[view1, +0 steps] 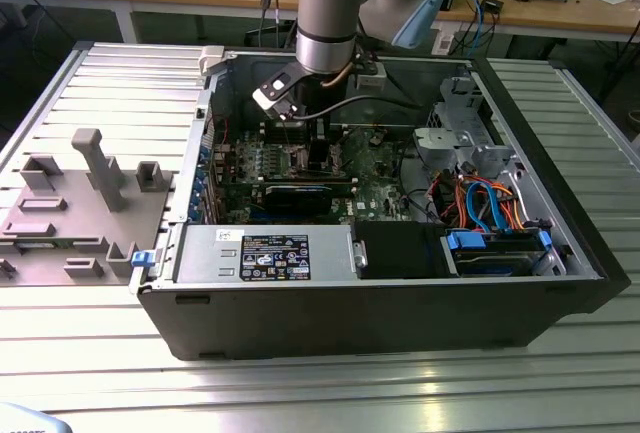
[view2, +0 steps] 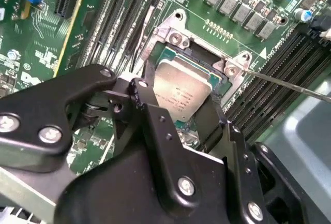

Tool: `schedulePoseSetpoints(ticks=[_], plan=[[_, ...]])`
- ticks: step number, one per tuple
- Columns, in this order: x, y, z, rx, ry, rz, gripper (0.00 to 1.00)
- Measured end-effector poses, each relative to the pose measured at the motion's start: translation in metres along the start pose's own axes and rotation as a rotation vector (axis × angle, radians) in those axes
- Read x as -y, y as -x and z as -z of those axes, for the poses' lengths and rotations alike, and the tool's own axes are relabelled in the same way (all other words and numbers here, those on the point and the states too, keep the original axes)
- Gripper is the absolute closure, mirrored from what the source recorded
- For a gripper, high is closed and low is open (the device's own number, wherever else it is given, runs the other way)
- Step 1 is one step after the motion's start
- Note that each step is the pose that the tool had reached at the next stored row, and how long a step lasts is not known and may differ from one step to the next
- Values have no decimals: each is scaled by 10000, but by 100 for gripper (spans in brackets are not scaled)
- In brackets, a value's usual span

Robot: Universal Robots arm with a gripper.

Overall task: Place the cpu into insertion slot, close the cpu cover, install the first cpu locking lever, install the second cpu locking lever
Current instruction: 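Place the cpu into insertion slot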

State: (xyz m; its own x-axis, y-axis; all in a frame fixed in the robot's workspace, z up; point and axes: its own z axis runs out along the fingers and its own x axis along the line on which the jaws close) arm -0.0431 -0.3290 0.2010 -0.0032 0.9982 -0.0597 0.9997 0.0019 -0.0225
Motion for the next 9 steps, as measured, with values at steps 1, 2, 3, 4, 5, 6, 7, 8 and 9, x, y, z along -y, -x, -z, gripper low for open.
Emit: schedulePoseSetpoints(ticks=[1,2,3,4,5,6,7,8,9], plan=[[0,-3,-1,-4,0,1,45],[0,-7,-3,-8,-1,0,45],[0,-12,-6,-15,-2,0,45],[-2,-19,-12,-27,-7,3,45],[-4,-24,-16,-51,-16,2,45],[-4,-31,-21,-70,-16,2,45],[-5,-38,-26,-81,-21,4,45],[-6,-39,-29,-85,-24,5,45],[-7,-39,-31,-84,-27,4,45]])
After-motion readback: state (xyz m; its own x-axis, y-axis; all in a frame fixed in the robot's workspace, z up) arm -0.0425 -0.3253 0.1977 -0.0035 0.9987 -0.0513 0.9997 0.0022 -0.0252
